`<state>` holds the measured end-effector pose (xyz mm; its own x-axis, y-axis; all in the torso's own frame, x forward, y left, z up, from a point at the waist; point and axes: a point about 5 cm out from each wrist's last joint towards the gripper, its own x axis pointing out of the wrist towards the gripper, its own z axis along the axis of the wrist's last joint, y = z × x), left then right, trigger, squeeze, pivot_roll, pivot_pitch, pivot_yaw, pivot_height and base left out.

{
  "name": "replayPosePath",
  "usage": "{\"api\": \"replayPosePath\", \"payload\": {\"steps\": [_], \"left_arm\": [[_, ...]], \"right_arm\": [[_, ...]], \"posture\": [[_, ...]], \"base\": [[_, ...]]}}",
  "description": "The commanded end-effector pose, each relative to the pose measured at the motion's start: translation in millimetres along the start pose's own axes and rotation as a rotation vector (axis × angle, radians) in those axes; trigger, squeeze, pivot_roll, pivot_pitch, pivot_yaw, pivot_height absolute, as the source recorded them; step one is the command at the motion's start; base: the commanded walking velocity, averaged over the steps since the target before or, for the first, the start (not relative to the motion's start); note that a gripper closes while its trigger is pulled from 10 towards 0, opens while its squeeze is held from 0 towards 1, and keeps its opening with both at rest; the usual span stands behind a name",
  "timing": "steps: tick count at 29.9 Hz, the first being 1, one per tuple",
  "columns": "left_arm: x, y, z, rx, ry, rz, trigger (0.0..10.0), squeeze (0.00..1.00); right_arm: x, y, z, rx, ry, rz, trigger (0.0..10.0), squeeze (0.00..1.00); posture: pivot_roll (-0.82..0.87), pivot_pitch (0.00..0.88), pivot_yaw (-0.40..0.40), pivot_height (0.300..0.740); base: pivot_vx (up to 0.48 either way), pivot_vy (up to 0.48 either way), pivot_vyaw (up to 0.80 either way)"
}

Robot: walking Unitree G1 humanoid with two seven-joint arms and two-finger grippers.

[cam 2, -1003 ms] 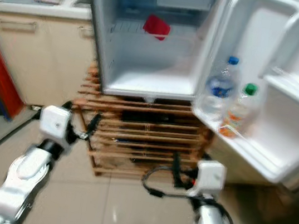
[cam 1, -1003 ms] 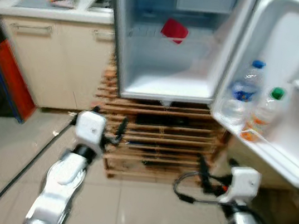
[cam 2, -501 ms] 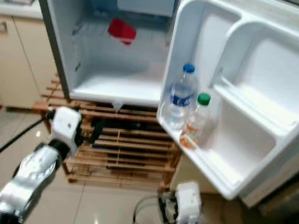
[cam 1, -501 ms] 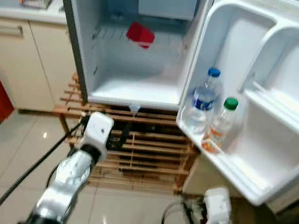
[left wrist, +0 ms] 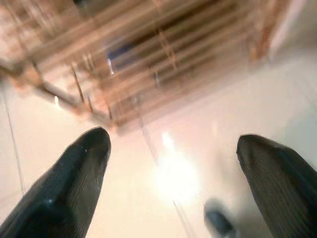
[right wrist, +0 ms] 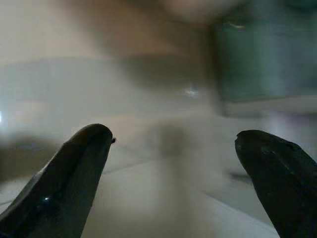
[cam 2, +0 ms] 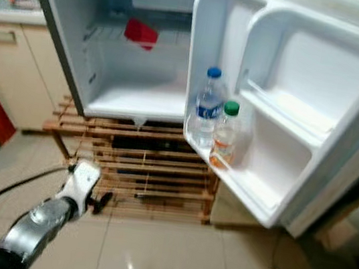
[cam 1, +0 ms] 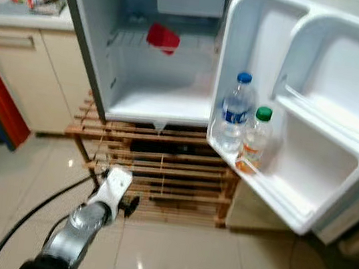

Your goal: Restocking fridge

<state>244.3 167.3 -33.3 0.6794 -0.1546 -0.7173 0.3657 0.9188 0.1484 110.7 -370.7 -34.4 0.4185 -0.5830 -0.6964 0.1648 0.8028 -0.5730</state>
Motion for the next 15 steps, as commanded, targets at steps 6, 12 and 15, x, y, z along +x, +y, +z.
{"api": "replayPosePath", "payload": {"steps": [6,12,15], "left_arm": [[1.9,1.3,-25,0.108,0.128,-0.036,10.0,0.0],[3.0,-4.4,-38,0.1,0.196,-0.092,10.0,0.0],[-0.5,-6.3,-52,0.136,0.247,-0.13,10.0,0.0]], "right_arm": [[2.5,-57.4,18,0.129,-0.041,-0.239,10.0,0.0],[2.3,-62.6,79,0.347,-0.303,-0.219,10.0,0.0],[0.1,-55.8,112,0.388,-0.411,-0.142,10.0,0.0]], "posture": [[-0.19,0.0,0.08,0.74],[-0.18,0.0,0.085,0.74],[-0.18,0.0,0.092,0.74]], "base": [[0.0,0.0,0.0],[0.0,0.0,0.0],[0.0,0.0,0.0]]}}
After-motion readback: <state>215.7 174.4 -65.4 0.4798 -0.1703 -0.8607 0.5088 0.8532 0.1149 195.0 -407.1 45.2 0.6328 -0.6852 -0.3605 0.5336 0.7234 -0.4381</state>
